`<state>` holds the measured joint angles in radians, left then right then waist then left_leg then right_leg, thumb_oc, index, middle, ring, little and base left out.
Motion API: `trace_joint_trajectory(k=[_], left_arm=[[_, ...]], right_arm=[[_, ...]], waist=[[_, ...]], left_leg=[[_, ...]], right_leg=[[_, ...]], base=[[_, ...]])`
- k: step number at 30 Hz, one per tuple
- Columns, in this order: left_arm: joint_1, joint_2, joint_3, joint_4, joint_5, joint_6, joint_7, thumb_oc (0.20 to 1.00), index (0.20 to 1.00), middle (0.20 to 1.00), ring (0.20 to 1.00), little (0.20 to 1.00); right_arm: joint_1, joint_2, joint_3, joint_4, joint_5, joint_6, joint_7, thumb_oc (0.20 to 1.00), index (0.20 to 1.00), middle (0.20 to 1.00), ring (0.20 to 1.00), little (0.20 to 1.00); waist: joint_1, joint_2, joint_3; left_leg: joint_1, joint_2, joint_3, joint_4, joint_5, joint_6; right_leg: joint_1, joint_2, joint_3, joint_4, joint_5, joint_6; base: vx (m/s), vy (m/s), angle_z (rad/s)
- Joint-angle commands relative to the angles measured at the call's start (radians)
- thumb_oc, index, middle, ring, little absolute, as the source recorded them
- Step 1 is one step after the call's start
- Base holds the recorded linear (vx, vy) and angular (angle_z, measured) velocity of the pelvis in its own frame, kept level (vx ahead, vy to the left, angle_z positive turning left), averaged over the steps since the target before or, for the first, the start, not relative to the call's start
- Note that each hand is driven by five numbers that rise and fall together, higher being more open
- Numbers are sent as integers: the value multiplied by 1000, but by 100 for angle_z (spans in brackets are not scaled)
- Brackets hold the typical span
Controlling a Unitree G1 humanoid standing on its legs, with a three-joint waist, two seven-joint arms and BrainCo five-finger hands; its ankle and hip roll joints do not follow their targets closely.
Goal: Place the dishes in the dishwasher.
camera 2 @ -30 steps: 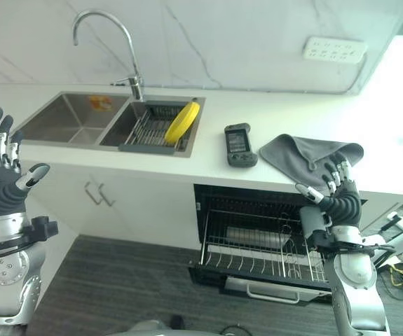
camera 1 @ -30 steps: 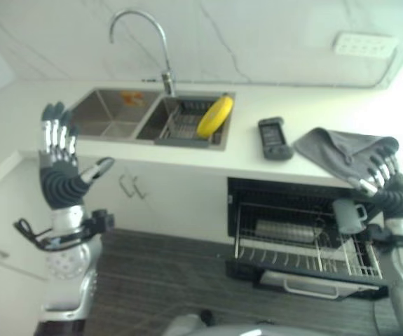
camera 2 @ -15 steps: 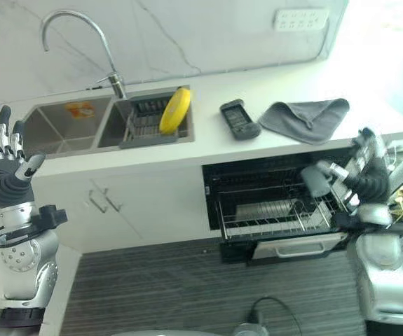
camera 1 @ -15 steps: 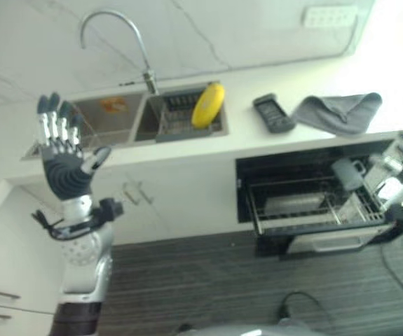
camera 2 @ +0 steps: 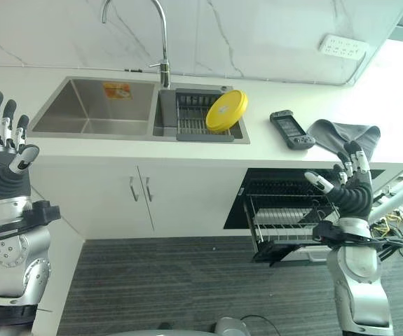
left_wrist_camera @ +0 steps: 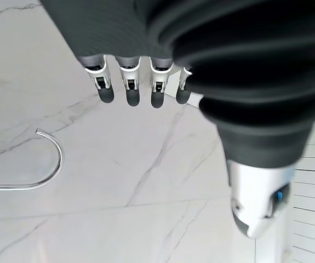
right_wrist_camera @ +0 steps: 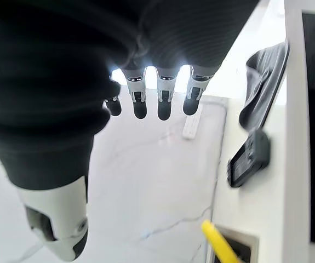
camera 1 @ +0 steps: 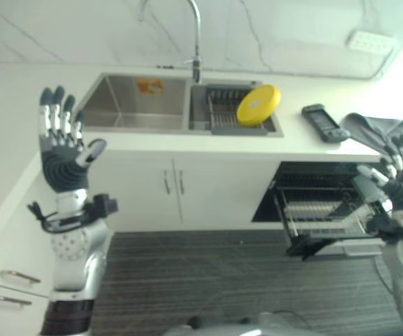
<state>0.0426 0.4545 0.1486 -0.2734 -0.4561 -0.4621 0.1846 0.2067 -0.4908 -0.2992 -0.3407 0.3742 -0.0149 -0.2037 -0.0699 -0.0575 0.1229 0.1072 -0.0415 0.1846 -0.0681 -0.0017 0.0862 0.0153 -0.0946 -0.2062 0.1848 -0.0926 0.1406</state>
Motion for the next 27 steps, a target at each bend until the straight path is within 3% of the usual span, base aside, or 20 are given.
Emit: trace_joint_trajectory(k=[1, 6, 9, 19, 22, 23, 25, 27], left_arm=[[-14, 19, -2, -54, -8, -47, -38, 1000, 1000, 1000, 1000, 1000], [-29, 15, -18, -51, -35, -26, -74, 1000, 1000, 1000, 1000, 1000], [-46, 18, -38, -52, -6, -23, -42, 1000, 1000, 1000, 1000, 1000], [-31, 12, -27, -44, 9, -17, -31, 1000, 1000, 1000, 1000, 1000], [-20, 15, -27, -49, 11, -29, -27, 1000, 1000, 1000, 1000, 1000], [-20, 14, -30, -53, 14, -32, -23, 1000, 1000, 1000, 1000, 1000], [-23, 8, -30, -56, 10, -31, -21, 1000, 1000, 1000, 1000, 1000], [-29, 2, -28, -51, 3, -21, -32, 1000, 1000, 1000, 1000, 1000]], right_arm=[[-62, -31, -29, 0, 13, -78, 10, 1000, 1000, 1000, 1000, 1000], [-79, -29, -15, 8, 13, -63, -14, 1000, 1000, 1000, 1000, 1000], [-101, -28, 7, 15, 5, -63, -20, 1000, 1000, 1000, 1000, 1000], [-110, -44, 7, 21, -5, -65, 40, 1000, 1000, 1000, 1000, 1000], [-104, -56, 8, 17, 2, -71, 49, 1000, 1000, 1000, 1000, 1000], [-97, -66, -1, 12, 8, -71, 54, 1000, 1000, 1000, 1000, 1000], [-91, -81, -12, 15, 15, -78, 68, 1000, 1000, 1000, 1000, 1000], [-106, -89, -15, 23, 16, -68, 67, 1000, 1000, 1000, 1000, 1000]], waist=[[-5, 5, -26], [-9, 13, -33], [-11, 23, -46], [-21, 27, -59], [-19, 19, -35], [-20, 9, -23], [-22, -6, -5], [-18, -6, 7]], left_leg=[[6, 15, -52, -19, 34, -93], [13, 17, -54, -19, 36, -96], [18, 23, -37, -19, 34, -98], [52, 38, -13, -19, 25, -101], [15, 58, 21, 113, 72, -144], [-24, 80, 42, 226, 110, -172], [-83, 104, 42, 367, 111, -185], [-141, 143, 55, 330, 115, -183]], right_leg=[[7, 48, -16, -97, 211, -2], [29, 53, -2, -147, 204, -13], [62, 65, 8, -197, 182, -31], [80, 96, 63, -213, 156, -57], [92, 104, 65, -214, 159, -83], [100, 98, 58, -218, 156, -95], [102, 86, 50, -214, 157, -110], [117, 87, 57, -228, 157, -102]], base=[[35, -47, 7], [37, -70, 5], [43, -72, -1], [39, -101, -13], [4, -158, -12], [9, -159, -7], [5, -126, 12], [61, -14, 13]])
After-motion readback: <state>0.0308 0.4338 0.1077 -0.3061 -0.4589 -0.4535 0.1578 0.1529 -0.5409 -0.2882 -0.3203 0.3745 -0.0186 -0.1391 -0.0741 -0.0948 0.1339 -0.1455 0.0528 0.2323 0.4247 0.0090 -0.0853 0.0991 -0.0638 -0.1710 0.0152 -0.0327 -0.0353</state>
